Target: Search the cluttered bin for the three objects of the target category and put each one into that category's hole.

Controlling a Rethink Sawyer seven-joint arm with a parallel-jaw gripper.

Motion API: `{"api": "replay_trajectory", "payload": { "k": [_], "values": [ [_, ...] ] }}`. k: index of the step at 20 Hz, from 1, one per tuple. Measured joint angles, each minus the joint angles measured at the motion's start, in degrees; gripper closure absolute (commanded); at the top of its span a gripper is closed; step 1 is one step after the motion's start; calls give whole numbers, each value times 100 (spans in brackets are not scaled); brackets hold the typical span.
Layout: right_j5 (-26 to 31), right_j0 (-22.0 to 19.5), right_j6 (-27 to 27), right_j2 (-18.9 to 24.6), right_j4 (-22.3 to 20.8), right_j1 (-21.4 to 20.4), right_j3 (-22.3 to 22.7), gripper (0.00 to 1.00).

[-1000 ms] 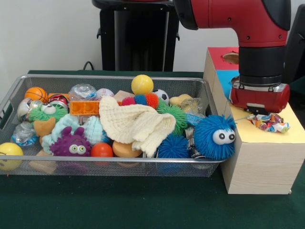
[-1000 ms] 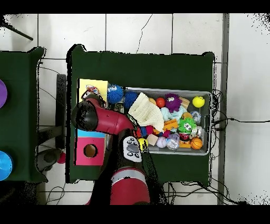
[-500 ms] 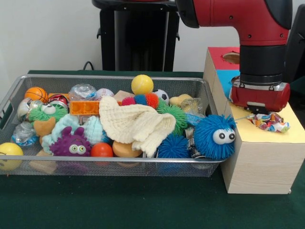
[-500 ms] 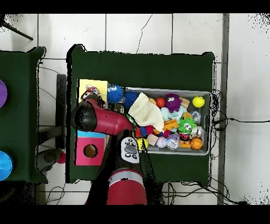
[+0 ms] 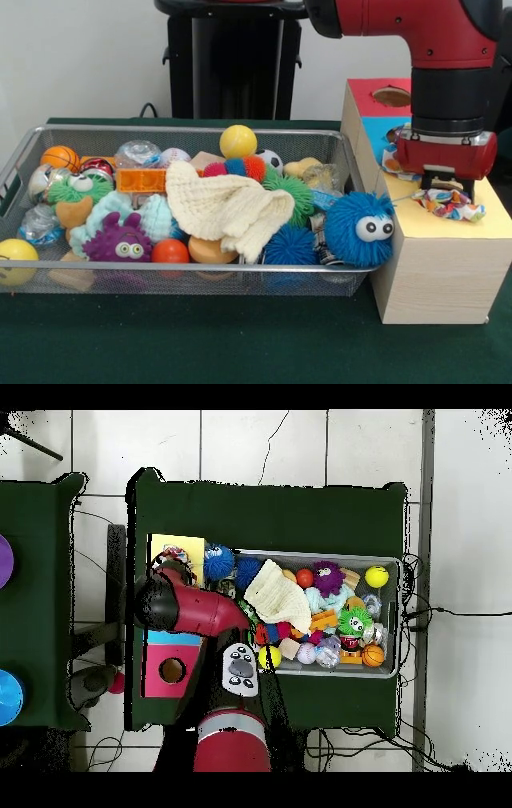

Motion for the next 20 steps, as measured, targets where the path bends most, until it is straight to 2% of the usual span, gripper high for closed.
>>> {"api": "replay_trajectory", "payload": {
  "k": [20],
  "values": [
    [863, 114, -1, -246, -4, -199, -166, 0]
  ]
}}
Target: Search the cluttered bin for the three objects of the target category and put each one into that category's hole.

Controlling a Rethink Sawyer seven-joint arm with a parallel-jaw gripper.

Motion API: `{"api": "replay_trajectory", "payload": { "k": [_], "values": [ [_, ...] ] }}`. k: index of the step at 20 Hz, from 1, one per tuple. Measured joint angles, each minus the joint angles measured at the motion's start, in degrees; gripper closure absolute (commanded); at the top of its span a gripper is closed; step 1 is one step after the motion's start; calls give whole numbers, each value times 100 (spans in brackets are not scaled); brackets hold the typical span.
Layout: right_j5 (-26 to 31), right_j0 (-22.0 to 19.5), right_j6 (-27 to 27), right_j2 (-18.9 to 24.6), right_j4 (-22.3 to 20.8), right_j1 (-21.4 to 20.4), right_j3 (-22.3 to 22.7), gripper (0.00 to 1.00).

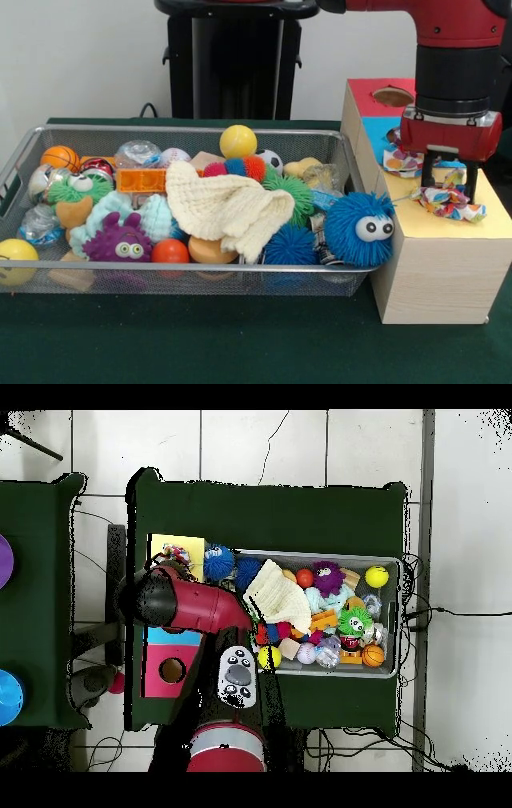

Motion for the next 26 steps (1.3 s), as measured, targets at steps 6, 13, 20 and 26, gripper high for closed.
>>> {"api": "replay_trajectory", "payload": {
  "k": [6, 13, 20, 26],
  "values": [
    [104, -1, 0, -12, -8, -53, -1, 0],
    [140, -1, 1, -16, -11, -87, -1, 0],
    [142, -1, 1, -15, -11, -89, -1, 0],
    [149, -2, 1, -15, -9, -93, -1, 0]
  ]
}}
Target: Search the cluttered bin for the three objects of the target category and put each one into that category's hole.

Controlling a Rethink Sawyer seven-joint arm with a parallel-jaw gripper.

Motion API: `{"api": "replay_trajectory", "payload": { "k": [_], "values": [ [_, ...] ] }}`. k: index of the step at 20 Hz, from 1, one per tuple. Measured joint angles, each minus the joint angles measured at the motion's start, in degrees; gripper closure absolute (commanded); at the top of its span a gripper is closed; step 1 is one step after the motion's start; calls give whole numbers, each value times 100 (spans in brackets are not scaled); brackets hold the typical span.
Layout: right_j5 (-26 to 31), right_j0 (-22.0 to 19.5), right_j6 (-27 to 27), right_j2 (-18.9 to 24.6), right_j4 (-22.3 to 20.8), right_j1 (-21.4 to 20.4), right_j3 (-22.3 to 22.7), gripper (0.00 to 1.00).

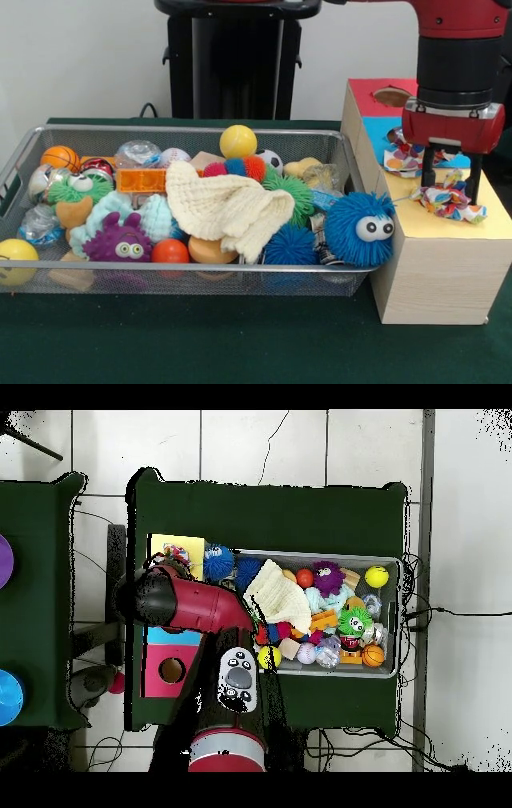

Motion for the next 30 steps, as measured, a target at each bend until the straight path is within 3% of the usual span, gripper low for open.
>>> {"api": "replay_trajectory", "payload": {
  "k": [10, 20, 30],
  "values": [
    [189, -9, 0, -1, -1, -38, -52, 0],
    [1026, -150, 0, -166, -93, -278, -74, 0],
    [1363, -337, 0, -256, -183, -492, -73, 0]
  ]
}}
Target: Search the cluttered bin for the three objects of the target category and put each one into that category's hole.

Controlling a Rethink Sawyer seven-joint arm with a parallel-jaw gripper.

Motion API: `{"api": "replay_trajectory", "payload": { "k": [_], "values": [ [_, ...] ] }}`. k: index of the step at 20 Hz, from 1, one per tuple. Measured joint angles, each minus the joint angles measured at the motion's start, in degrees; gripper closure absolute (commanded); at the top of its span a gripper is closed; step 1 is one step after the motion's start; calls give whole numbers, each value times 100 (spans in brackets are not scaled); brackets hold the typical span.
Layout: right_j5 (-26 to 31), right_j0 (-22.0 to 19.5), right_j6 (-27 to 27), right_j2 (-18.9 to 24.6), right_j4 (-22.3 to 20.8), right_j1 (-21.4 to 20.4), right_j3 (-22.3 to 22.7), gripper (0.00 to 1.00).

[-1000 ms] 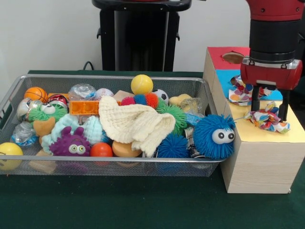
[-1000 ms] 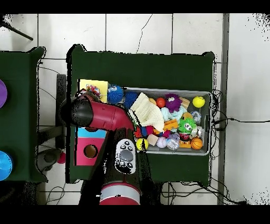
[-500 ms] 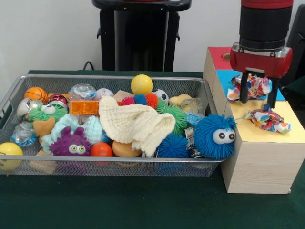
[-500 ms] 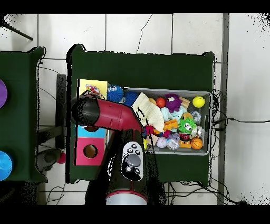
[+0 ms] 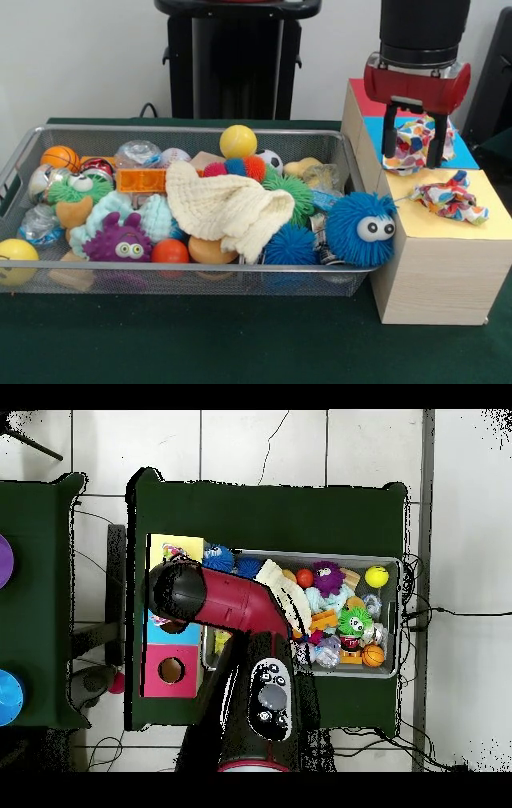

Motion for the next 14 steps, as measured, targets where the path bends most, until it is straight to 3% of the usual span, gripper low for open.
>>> {"api": "replay_trajectory", "payload": {
  "k": [14],
  "values": [
    [220, -106, 0, -8, -2, -84, 1, 0]
  ]
}}
